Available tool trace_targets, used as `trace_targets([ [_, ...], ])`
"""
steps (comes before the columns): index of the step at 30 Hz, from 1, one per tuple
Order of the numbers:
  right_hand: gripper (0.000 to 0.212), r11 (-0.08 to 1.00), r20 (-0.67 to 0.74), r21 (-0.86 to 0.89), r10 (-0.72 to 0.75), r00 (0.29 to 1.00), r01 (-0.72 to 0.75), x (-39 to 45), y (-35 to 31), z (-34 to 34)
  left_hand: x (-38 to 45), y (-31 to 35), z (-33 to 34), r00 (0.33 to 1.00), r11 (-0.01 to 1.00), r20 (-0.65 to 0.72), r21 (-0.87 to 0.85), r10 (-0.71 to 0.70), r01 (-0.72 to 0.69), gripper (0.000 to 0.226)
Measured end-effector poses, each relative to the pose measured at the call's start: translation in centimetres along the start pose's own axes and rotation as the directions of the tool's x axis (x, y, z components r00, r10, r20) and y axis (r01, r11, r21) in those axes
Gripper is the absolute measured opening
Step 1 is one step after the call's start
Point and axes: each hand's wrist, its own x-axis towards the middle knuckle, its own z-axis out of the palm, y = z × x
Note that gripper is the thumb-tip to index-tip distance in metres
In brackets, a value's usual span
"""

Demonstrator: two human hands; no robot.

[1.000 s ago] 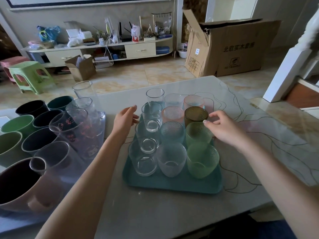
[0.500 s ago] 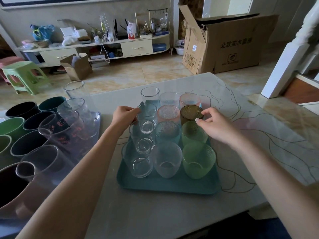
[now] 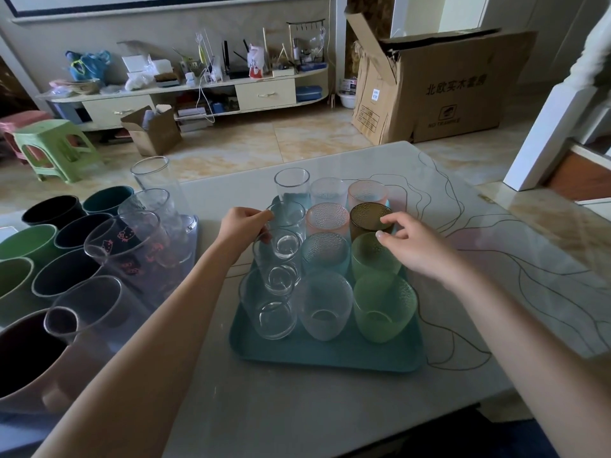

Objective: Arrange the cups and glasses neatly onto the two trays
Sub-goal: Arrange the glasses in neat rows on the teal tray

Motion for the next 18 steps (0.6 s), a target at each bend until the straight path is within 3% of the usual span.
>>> trace_targets([
  [18,0.033,0.999,0.004,-0.034,-0.001,1.000,0.001,0.00,0.09,0.00,-0.23,-0.06,0.36,1.000,0.999,0.001,-0.025,0.021,-0.021,0.028],
])
